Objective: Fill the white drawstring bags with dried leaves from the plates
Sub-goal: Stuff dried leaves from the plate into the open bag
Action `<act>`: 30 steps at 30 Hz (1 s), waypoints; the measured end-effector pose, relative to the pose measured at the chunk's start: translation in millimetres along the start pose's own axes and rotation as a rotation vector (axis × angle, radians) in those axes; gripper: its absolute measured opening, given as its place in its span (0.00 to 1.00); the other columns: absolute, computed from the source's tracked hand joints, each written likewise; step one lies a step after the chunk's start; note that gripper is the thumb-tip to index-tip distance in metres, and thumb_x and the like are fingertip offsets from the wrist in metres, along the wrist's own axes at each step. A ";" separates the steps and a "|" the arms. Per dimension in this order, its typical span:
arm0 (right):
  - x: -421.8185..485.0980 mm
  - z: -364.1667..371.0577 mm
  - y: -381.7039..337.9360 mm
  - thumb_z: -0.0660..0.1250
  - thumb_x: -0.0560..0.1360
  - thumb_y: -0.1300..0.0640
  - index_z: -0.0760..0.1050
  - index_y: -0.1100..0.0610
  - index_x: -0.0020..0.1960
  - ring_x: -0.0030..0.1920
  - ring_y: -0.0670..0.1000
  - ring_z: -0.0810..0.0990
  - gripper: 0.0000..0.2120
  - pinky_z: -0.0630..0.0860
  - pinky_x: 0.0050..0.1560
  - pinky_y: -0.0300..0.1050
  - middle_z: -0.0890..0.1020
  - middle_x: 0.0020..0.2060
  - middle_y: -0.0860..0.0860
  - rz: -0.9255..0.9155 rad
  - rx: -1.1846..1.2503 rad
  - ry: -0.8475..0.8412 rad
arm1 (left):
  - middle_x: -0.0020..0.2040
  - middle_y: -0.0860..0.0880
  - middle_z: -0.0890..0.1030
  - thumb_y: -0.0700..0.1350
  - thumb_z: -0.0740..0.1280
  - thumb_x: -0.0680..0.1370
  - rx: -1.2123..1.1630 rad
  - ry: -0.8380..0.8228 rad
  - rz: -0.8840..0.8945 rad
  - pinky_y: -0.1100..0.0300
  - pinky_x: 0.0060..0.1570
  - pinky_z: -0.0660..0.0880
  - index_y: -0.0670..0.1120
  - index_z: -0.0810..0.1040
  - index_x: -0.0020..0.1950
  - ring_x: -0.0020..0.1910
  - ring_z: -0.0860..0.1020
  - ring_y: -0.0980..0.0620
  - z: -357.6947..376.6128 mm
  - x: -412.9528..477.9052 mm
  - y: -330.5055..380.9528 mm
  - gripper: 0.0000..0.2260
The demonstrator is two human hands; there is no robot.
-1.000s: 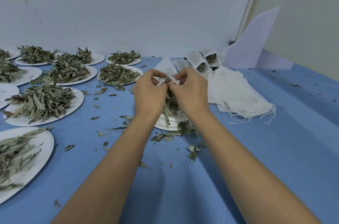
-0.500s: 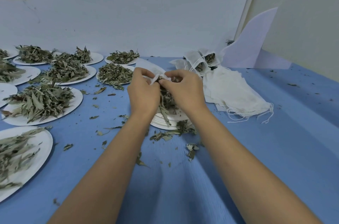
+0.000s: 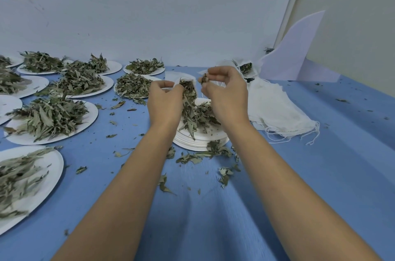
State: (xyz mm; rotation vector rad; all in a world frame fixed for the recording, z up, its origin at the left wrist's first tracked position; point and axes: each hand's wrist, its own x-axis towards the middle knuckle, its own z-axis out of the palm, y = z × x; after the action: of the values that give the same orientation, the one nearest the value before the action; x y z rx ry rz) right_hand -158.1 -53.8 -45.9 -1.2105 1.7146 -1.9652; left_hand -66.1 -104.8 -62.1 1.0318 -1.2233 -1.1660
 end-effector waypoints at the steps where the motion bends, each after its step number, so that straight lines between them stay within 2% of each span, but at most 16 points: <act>1: -0.2 0.2 -1.2 0.68 0.71 0.69 0.74 0.51 0.47 0.46 0.45 0.82 0.13 0.79 0.48 0.43 0.82 0.42 0.47 -0.014 0.018 -0.034 | 0.40 0.52 0.74 0.43 0.66 0.77 -0.015 -0.005 -0.012 0.64 0.30 0.70 0.49 0.70 0.50 0.31 0.71 0.57 -0.2 0.2 0.4 0.05; 4: -1.1 -1.8 -1.5 0.69 0.71 0.68 0.76 0.51 0.46 0.42 0.39 0.81 0.13 0.75 0.42 0.31 0.83 0.40 0.46 -0.053 -0.019 -0.117 | 0.36 0.51 0.74 0.42 0.64 0.77 -0.062 -0.024 -0.054 0.62 0.32 0.70 0.48 0.70 0.49 0.28 0.70 0.58 -0.1 -0.5 2.0 0.04; 6: -0.6 -4.8 -0.8 0.70 0.71 0.67 0.78 0.50 0.46 0.39 0.37 0.80 0.12 0.72 0.38 0.27 0.83 0.38 0.44 -0.069 -0.077 -0.135 | 0.34 0.51 0.73 0.40 0.63 0.77 -0.084 -0.045 -0.072 0.61 0.33 0.70 0.48 0.71 0.48 0.28 0.70 0.57 0.7 -1.8 2.6 0.03; 10: -0.3 -8.1 -2.2 0.69 0.72 0.68 0.82 0.56 0.50 0.42 0.38 0.81 0.10 0.75 0.42 0.28 0.83 0.40 0.45 -0.122 -0.148 -0.191 | 0.40 0.48 0.75 0.40 0.63 0.77 -0.047 -0.075 -0.048 0.56 0.39 0.72 0.49 0.71 0.49 0.33 0.73 0.54 3.1 -3.1 1.1 0.04; 13: -1.9 -6.3 -0.2 0.68 0.73 0.67 0.82 0.58 0.53 0.45 0.43 0.82 0.11 0.79 0.50 0.37 0.84 0.44 0.49 -0.191 -0.291 -0.182 | 0.36 0.50 0.75 0.40 0.62 0.78 -0.028 -0.096 0.000 0.61 0.33 0.73 0.49 0.72 0.48 0.27 0.73 0.59 5.2 -5.2 1.4 0.04; 15: -2.3 -4.5 3.7 0.69 0.72 0.67 0.80 0.57 0.53 0.41 0.45 0.80 0.12 0.77 0.47 0.37 0.81 0.44 0.49 -0.211 -0.325 -0.133 | 0.32 0.50 0.74 0.39 0.62 0.78 -0.032 -0.121 0.028 0.63 0.30 0.73 0.49 0.72 0.47 0.23 0.71 0.61 6.5 -7.4 2.3 0.05; 17: -0.7 -3.8 6.9 0.72 0.69 0.65 0.75 0.56 0.54 0.39 0.47 0.77 0.15 0.73 0.42 0.33 0.74 0.47 0.48 -0.218 -0.357 -0.058 | 0.30 0.51 0.75 0.38 0.62 0.78 -0.024 -0.148 0.054 0.57 0.36 0.75 0.50 0.72 0.46 0.26 0.73 0.58 7.2 -8.9 2.6 0.06; 19: 3.2 -5.5 10.5 0.74 0.68 0.62 0.73 0.55 0.57 0.43 0.48 0.76 0.19 0.72 0.44 0.35 0.69 0.52 0.48 -0.184 -0.421 -0.029 | 0.29 0.50 0.77 0.39 0.62 0.78 -0.013 -0.170 0.080 0.52 0.39 0.76 0.50 0.73 0.46 0.29 0.75 0.54 7.5 -10.1 3.8 0.06; 22: 6.0 -10.3 13.5 0.72 0.70 0.60 0.75 0.51 0.59 0.46 0.44 0.76 0.19 0.72 0.45 0.34 0.75 0.53 0.47 -0.127 -0.446 -0.107 | 0.34 0.48 0.76 0.38 0.61 0.78 -0.001 -0.196 0.105 0.48 0.43 0.76 0.50 0.75 0.44 0.36 0.74 0.49 8.5 -10.6 5.4 0.08; 24: 5.8 -12.1 14.1 0.70 0.71 0.62 0.77 0.52 0.55 0.39 0.37 0.76 0.14 0.70 0.36 0.27 0.78 0.44 0.42 -0.099 -0.350 -0.145 | 0.34 0.49 0.75 0.38 0.61 0.78 0.023 -0.225 0.125 0.46 0.44 0.77 0.49 0.76 0.44 0.36 0.74 0.50 9.6 -11.2 5.4 0.08; 25: 5.8 -12.4 14.7 0.70 0.71 0.62 0.77 0.52 0.52 0.34 0.35 0.75 0.12 0.69 0.32 0.26 0.78 0.39 0.41 -0.094 -0.336 -0.135 | 0.33 0.50 0.74 0.38 0.62 0.77 0.040 -0.234 0.140 0.47 0.43 0.77 0.49 0.76 0.44 0.35 0.74 0.51 9.8 -11.3 4.7 0.08; 27: 6.2 -11.6 16.3 0.71 0.70 0.58 0.76 0.52 0.47 0.30 0.38 0.75 0.08 0.68 0.28 0.28 0.77 0.34 0.43 -0.098 -0.369 -0.089 | 0.32 0.52 0.73 0.37 0.65 0.75 0.071 -0.241 0.184 0.57 0.35 0.75 0.49 0.77 0.44 0.30 0.72 0.57 9.7 -11.5 2.4 0.06; 28: 6.0 -11.0 16.7 0.71 0.69 0.57 0.75 0.53 0.45 0.29 0.40 0.74 0.07 0.68 0.28 0.30 0.77 0.32 0.44 -0.100 -0.389 -0.064 | 0.32 0.53 0.72 0.37 0.66 0.74 0.102 -0.241 0.214 0.65 0.29 0.71 0.49 0.77 0.46 0.27 0.70 0.61 9.6 -11.9 1.1 0.07; 30: 5.2 -9.5 17.2 0.71 0.68 0.58 0.73 0.55 0.42 0.29 0.44 0.73 0.07 0.67 0.30 0.34 0.75 0.30 0.45 -0.110 -0.410 -0.018 | 0.35 0.52 0.71 0.36 0.67 0.72 0.204 -0.231 0.283 0.73 0.25 0.63 0.49 0.75 0.49 0.27 0.68 0.61 9.8 -12.9 -2.0 0.10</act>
State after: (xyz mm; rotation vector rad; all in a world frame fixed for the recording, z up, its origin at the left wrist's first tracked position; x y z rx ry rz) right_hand -173.5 -55.3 -59.0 -1.4744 2.1551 -1.6995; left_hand -75.8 -92.0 -65.0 0.8519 -1.6406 -0.9718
